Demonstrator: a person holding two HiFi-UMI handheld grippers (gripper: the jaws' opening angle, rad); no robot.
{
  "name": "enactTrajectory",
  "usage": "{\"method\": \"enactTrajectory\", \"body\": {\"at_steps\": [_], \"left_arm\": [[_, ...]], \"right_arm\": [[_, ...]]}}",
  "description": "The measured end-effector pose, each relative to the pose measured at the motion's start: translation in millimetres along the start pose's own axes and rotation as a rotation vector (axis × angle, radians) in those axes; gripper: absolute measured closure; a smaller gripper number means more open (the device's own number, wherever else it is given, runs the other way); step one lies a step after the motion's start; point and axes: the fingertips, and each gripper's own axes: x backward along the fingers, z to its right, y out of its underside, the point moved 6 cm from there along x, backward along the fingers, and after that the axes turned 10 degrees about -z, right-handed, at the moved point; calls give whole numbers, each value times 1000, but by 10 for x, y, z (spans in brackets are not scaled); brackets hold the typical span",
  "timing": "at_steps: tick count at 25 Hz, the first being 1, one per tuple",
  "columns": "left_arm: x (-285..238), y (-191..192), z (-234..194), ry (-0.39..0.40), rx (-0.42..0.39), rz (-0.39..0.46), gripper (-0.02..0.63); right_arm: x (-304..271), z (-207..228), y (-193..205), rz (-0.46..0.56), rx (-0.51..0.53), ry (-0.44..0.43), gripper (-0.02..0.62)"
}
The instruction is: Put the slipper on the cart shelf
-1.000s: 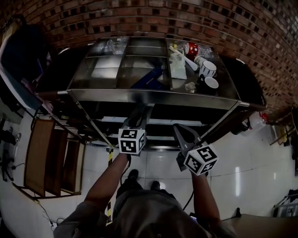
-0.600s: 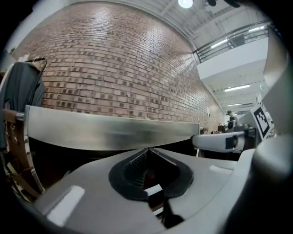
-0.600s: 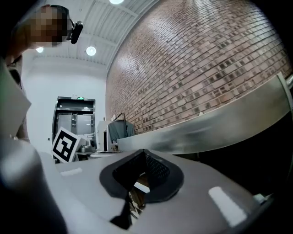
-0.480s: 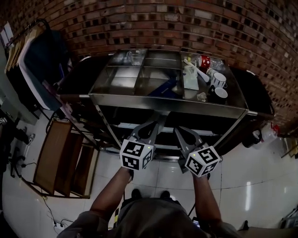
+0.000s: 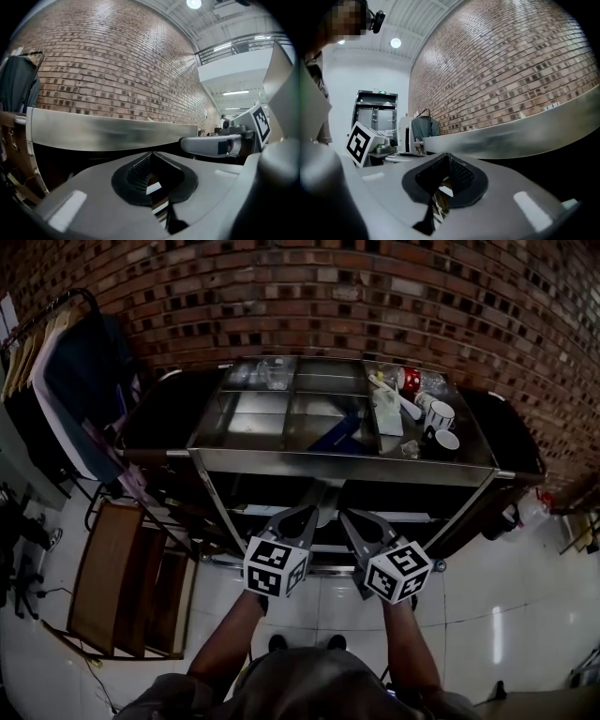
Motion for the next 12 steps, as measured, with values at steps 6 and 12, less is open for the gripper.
{"method": "enactTrajectory", "body": {"at_steps": [6, 12], "left_arm": [[6, -26, -83, 19, 18, 8, 598], [-6, -42, -114, 25, 31, 3, 598]], "right_arm": [[-41, -17, -15, -16, 5, 23, 595], [-83, -18, -4, -35, -6, 11, 595]]}}
